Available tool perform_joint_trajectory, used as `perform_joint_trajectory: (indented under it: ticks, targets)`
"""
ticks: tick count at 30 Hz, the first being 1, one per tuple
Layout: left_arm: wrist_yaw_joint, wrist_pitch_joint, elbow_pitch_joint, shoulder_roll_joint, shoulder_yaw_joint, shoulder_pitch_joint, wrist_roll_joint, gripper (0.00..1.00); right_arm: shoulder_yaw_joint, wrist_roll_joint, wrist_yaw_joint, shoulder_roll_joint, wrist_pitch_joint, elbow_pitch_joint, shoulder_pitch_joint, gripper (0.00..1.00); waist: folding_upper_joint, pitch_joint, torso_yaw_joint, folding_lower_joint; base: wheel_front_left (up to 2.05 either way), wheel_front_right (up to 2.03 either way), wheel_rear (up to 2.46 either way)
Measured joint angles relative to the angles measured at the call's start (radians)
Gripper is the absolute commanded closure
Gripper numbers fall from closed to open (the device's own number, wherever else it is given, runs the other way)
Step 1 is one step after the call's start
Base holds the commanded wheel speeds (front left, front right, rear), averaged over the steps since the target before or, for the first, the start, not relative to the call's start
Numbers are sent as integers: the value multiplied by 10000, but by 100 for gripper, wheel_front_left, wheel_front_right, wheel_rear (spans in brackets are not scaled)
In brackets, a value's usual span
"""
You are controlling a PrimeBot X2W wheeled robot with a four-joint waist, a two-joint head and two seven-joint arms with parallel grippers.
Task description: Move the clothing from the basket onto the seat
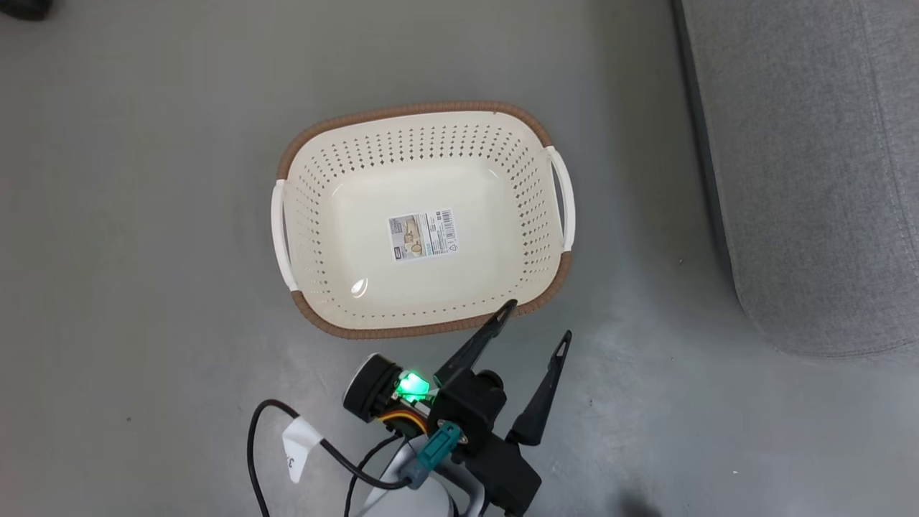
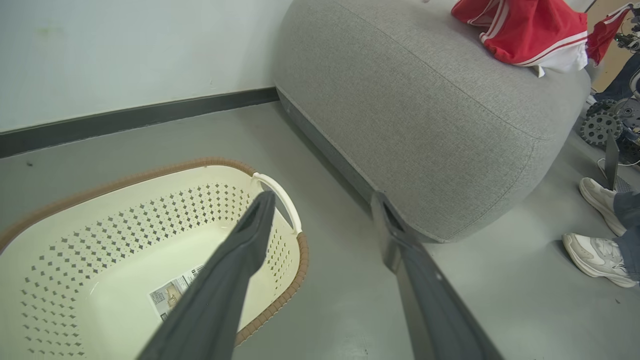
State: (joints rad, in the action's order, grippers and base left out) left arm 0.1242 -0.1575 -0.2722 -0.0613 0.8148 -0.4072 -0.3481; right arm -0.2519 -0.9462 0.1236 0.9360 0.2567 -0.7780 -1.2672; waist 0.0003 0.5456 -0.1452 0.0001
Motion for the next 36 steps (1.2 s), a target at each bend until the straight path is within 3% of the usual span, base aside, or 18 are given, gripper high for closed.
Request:
perform_joint_trajectory:
  ticks: [10, 36]
  targets:
    - [0, -12, -240, 8, -355, 5, 454, 0, -579, -52, 0, 401, 2, -802, -345, 100, -2, 661, -164, -1, 0, 0, 0]
    - [0, 694, -276, -6, -1294, -526, 1695, 0, -1551, -464, 0, 23, 0, -1329, 1479, 100, -2, 2614, -1775, -1, 0, 0, 0]
